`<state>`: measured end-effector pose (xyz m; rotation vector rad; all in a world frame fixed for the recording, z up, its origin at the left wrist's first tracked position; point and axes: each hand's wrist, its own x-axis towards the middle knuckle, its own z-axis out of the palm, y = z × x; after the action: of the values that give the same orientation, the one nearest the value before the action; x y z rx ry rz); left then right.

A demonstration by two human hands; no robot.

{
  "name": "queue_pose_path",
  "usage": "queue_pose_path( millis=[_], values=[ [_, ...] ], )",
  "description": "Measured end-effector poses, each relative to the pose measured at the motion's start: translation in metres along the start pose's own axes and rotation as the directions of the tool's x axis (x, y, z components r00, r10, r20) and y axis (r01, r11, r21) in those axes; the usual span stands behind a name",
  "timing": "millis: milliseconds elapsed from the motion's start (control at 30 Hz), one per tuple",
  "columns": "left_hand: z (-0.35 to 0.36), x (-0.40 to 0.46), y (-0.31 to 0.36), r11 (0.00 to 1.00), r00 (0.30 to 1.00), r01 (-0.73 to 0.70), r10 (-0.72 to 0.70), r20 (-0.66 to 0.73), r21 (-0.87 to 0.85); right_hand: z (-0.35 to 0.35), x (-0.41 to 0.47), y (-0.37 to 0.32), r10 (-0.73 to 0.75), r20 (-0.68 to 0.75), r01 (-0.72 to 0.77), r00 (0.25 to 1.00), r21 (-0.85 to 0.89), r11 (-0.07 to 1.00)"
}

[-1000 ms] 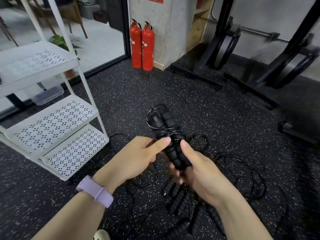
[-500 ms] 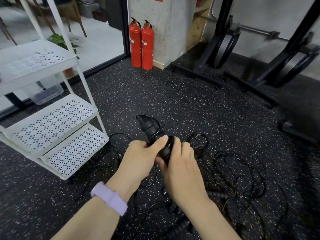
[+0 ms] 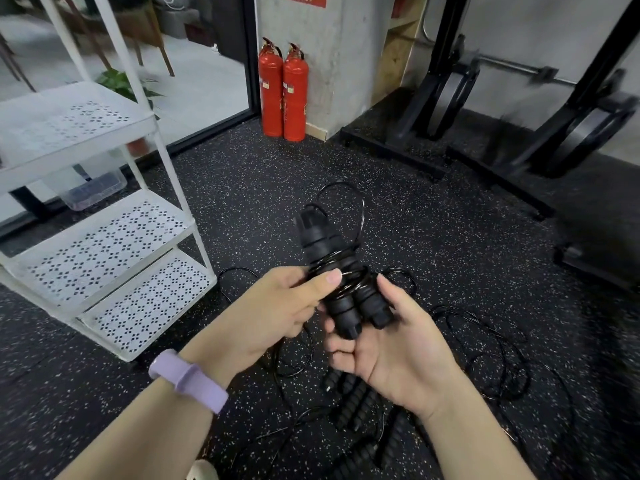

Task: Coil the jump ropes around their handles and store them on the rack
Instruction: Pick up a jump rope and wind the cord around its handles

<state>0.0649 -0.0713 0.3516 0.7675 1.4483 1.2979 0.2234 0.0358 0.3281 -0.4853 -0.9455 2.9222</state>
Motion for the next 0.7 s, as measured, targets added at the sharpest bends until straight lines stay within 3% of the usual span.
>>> queue_pose_path(
  millis=[67, 133, 333, 400, 500, 600, 700],
  values=[
    [-0.002, -0.001, 0.002, 1.0, 0.999, -0.025, 0.024, 0.034, 0.019, 0.0, 0.0, -0.001, -0.056, 0.018, 0.056, 0.998, -0.019, 0.998],
    [-0.002, 0.001, 0.001, 0.999, 1.0, 0.004, -0.003, -0.017, 0.054, -0.002, 0.001, 0.0, -0.112, 0.001, 0.112, 0.994, -0.093, 0.989],
    [0.003, 0.007, -0.009, 0.979, 0.978, 0.142, -0.115, -0.172, 0.149, -0.003, 0.001, 0.005, -0.346, -0.263, 0.18, 0.901, -0.5, 0.847],
    [0.005, 0.01, -0.011, 0.975, 0.968, 0.183, -0.155, -0.198, 0.129, -0.004, 0.0, 0.007, -0.437, -0.327, 0.097, 0.838, -0.698, 0.709],
    [0.007, 0.013, -0.012, 0.963, 0.942, 0.265, -0.248, -0.226, 0.045, -0.006, 0.0, 0.009, -0.554, -0.297, -0.051, 0.778, -0.908, 0.415],
    [0.008, 0.012, -0.007, 0.944, 0.931, 0.314, -0.328, -0.16, -0.103, -0.01, 0.005, 0.018, -0.638, -0.214, -0.229, 0.74, -0.972, 0.06],
    [0.013, 0.01, -0.008, 0.943, 0.923, 0.323, -0.332, -0.193, -0.075, -0.008, 0.016, 0.03, -0.678, -0.083, -0.307, 0.731, -0.927, -0.217]
  ],
)
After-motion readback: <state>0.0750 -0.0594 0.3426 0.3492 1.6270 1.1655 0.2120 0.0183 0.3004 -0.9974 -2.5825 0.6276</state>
